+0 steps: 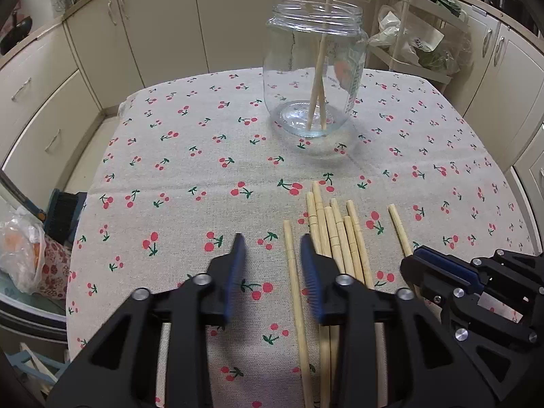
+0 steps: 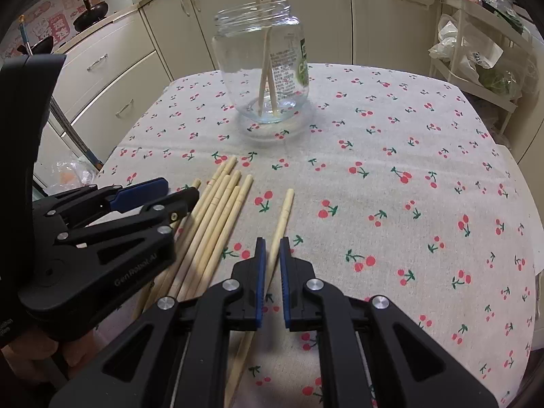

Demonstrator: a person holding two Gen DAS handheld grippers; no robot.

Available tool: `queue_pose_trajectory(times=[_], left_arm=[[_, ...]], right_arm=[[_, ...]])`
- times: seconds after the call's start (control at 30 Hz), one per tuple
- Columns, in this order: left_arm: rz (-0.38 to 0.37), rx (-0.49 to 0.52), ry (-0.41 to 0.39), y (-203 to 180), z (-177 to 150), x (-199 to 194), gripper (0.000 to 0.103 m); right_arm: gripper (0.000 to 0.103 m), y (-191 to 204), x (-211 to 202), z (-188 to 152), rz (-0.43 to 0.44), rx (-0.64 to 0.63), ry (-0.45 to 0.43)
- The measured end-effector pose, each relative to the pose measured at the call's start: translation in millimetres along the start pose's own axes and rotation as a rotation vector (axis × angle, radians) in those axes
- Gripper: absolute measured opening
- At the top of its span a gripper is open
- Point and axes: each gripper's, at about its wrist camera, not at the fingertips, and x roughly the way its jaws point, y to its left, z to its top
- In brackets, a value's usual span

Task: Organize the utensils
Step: 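Close the left tool on another stick from the bundle, then lift the stick with the left tool and carry it over the jar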

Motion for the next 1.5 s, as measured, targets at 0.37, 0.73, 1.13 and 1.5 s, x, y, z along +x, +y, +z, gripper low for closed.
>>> queue_pose_trajectory(times=[0.37, 0.73, 1.13, 1.5], left_arm=[[-0.120, -0.004, 0.058, 11.3, 19.5, 0.4, 0.004], [-0.242, -0.221, -0.430, 53.9, 92.4, -85.1, 0.005], [-0.260, -0.312, -0.741, 43.8, 167.6, -127.4, 0.005], [-0.200, -0.402, -0.841, 38.1, 201.1, -99.9, 0.005]], right_arm=[[0.006, -1.4, -1.1, -0.2, 0.006, -0.015, -0.008], [0.006, -9.0, -1.8, -1.7, 0.063, 0.057, -0.040], [0.006, -16.8, -1.7, -2.9, 0.106, 0.094, -0.043], [0.006, -23.9, -1.6, -3.5, 0.147, 0.125, -0.043]])
